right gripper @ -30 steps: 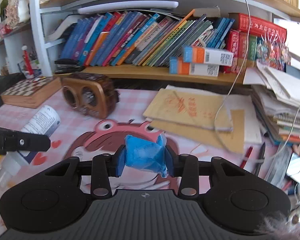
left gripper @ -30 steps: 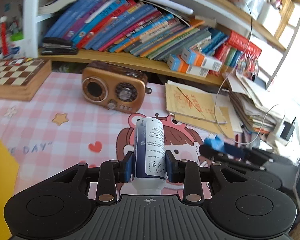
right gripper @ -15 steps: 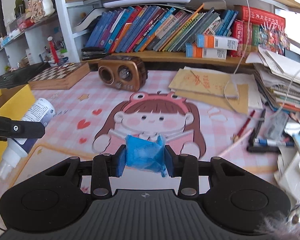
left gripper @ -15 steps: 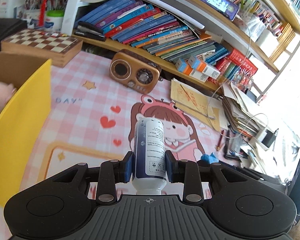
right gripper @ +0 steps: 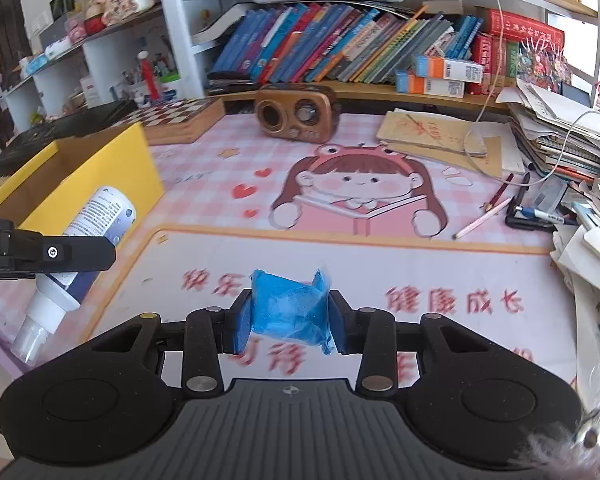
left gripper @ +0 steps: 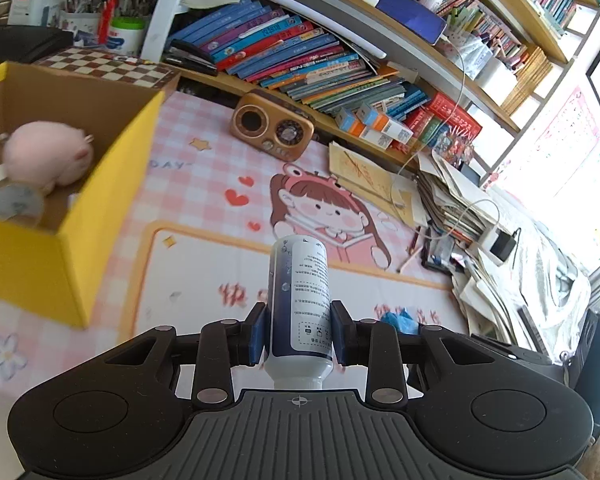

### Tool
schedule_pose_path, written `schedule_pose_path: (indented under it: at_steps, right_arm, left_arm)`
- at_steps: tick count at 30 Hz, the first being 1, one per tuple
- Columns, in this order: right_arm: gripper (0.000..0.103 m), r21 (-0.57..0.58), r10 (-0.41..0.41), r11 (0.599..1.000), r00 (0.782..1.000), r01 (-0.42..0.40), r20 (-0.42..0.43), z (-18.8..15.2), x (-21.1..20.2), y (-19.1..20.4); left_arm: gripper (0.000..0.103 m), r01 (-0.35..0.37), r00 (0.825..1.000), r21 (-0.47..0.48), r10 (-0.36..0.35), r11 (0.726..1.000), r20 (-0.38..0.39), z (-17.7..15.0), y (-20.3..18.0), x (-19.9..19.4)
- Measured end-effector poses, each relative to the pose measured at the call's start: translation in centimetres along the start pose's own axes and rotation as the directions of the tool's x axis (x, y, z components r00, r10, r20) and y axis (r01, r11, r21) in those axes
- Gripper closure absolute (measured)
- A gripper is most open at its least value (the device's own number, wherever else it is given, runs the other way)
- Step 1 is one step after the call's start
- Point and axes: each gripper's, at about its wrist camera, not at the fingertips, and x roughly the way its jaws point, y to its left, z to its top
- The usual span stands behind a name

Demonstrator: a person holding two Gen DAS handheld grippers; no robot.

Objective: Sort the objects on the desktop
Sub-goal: 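Carry the bottle in the left tool and blue bag in the right tool toward the yellow box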

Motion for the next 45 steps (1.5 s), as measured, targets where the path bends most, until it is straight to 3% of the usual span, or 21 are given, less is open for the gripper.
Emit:
schedule_pose_path:
  at_steps: [10,23,35,45]
  right_arm:
    - [0.067,-0.043,0.019,0.999,1.0,-0.02,-0.019,-3.2,-3.0,7.3]
    - [0.067,-0.072,0.072,0.995,0.996,-0.075,-0.046,-6.7,-4.7,15.0]
    - [0.067,-0.147,0.147,0.977,0.988,-0.153,-0.052,-7.3,-5.0,20.6]
    - [0.067,-0.189,0.187,0.962,0.98,-0.196,-0.066,-7.2,-4.7,23.0]
  left_arm:
    - [0.072,0.01,1.0,-0.038,-0.011,0.999,-0.019,-4.4,4.7,-6.3]
    - [0.072,-0.012,1.0,-0.065,0.011,0.998,-0.01,-7.4,9.5,-12.1]
    - [0.072,-0.061,0.997,-0.127,0.067,0.99,0.049,-8.9,13.2,-16.9]
    - [0.072,-0.091,0.991,-0.185,0.108,0.979,0.084,-9.7,15.3,-19.0]
